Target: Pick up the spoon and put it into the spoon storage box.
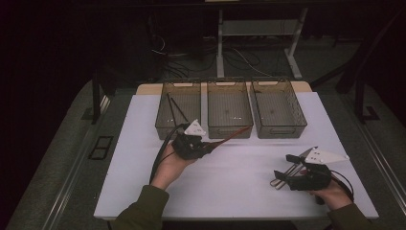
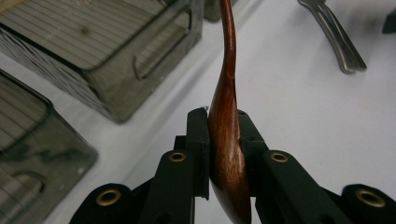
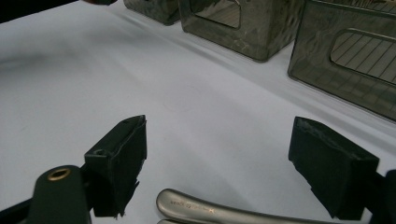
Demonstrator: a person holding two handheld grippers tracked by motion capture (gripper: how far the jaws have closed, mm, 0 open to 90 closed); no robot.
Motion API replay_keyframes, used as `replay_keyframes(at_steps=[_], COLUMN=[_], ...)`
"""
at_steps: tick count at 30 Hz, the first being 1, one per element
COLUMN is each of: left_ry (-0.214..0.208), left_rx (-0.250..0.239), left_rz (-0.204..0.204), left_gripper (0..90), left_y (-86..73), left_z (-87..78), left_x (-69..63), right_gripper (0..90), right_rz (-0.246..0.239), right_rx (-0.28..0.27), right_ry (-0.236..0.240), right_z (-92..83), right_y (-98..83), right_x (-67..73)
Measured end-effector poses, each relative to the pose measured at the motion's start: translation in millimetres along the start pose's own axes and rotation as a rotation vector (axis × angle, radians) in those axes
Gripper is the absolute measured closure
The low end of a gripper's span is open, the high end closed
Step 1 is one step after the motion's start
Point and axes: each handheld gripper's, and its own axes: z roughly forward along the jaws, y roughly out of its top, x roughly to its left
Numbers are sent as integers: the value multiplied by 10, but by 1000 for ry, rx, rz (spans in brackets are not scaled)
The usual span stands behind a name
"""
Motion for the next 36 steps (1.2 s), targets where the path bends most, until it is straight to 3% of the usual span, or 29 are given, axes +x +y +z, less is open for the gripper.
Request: replay_keyframes(at_steps=[9,14,19,22,31,36], left_ry=[31,59,95,108,161,182], left_rx=[-15,-15,-16,-22,13,11], left_rz=[-46,-59,-105,-129,-144,-194], left_gripper=[792,791,790,790,789,788], left_y=[263,407,528,574,658,635], left_z=[27,94,213,301,544,644], left_x=[198,304,407,482,622,640], right_gripper=[195,195,195,195,195,195], right_rz=[1,3,7,6,12,10], right_rx=[-2,-2,-4,-6,-7,-9], right_ry=[0,5,6,9,15,15], right_z=[0,-3,-6,-6,-13,-14], right_y=[1,2,4,4,5,6], right_x=[3,6,6,5,4,4])
